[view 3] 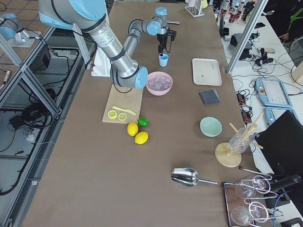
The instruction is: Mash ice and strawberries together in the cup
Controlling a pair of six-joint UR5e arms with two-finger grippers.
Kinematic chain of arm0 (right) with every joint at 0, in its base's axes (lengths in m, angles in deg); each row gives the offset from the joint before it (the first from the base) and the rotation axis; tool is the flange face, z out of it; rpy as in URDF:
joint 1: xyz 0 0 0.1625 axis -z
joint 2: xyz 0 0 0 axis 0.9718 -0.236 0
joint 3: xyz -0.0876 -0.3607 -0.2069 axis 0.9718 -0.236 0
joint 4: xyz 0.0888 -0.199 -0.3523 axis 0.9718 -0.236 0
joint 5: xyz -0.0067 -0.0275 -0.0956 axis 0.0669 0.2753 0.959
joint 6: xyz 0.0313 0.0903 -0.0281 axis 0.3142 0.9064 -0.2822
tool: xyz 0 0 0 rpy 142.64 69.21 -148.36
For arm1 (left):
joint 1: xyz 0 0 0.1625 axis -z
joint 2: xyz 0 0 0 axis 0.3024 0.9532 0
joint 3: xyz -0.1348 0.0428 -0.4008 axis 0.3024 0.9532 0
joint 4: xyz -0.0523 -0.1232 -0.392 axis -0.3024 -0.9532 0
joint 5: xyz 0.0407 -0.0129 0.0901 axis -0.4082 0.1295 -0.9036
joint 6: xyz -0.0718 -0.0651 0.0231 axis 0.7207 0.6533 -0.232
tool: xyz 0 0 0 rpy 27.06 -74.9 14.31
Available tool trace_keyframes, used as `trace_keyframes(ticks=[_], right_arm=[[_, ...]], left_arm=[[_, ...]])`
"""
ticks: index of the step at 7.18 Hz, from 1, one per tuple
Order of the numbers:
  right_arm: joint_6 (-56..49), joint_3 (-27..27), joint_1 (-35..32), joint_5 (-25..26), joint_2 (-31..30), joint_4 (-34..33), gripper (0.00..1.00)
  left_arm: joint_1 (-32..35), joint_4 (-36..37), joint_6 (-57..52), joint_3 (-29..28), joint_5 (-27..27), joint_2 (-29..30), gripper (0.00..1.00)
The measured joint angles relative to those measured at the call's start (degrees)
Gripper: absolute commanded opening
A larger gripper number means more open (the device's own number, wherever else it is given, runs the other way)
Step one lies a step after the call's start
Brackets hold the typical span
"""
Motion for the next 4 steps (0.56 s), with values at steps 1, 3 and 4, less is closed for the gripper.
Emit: trace_keyframes(ticks=[1,3,4], right_arm=[[-4.41,5.85,-2.21,-0.83,-5.1,-0.98,0.99],[-17.15,12.0,-10.61,-5.28,-14.69,-1.18,0.99],[-25.03,13.07,-15.51,-7.92,-19.24,-0.47,0.99]], left_arm=[[-0.8,0.04,0.31,0.05,-0.22,0.67,0.99],[-5.51,-0.01,7.67,1.03,-4.62,3.03,0.99],[-9.31,-0.15,12.53,2.43,-8.08,3.76,0.99]])
